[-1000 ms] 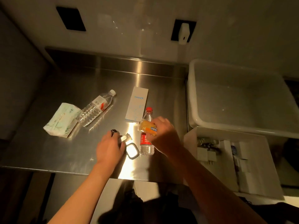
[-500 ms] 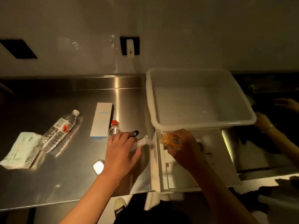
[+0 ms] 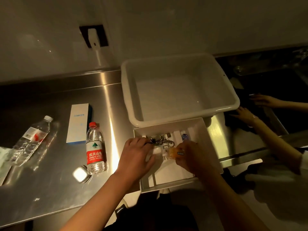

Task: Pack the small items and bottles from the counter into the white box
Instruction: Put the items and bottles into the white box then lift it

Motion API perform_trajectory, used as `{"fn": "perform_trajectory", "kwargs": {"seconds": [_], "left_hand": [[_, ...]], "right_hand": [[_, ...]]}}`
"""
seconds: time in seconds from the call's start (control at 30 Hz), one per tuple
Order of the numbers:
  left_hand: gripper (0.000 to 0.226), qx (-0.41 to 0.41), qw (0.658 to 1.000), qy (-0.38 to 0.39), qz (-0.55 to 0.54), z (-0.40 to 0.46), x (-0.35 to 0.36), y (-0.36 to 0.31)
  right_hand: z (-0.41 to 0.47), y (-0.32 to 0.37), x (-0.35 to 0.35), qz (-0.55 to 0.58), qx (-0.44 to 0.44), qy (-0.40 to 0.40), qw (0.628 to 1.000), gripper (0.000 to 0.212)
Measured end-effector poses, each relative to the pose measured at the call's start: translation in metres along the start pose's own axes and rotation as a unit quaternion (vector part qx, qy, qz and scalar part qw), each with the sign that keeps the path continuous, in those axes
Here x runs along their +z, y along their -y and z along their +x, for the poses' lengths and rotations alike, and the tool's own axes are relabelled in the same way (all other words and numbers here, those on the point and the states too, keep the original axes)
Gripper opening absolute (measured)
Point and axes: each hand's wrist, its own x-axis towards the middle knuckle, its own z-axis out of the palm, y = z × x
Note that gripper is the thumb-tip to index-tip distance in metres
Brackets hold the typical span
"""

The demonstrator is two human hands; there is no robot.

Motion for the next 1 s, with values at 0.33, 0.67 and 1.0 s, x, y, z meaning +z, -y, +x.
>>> {"fn": "perform_trajectory", "kwargs": {"seconds": [0.33,0.67,1.0], "left_hand": [[0.018,-0.023,0.995,0.082,0.045,0.002,0.009,-0.017],[0.024,-0.011,0.982,0.152,0.116,0.007,0.02,-0.031],[0.029,-0.019,0.981,0.148,0.125,0.008,0.026,-0.032]], "right_hand": [[0.067,-0.227,-0.157,-0.092,0.147,0.171,0.97,0.044],[0.02,-0.016,0.03,-0.076,-0.031,0.122,0.989,0.033],[0.029,-0.002,0.022,-0.072,0.037,0.181,0.98,0.059]]}}
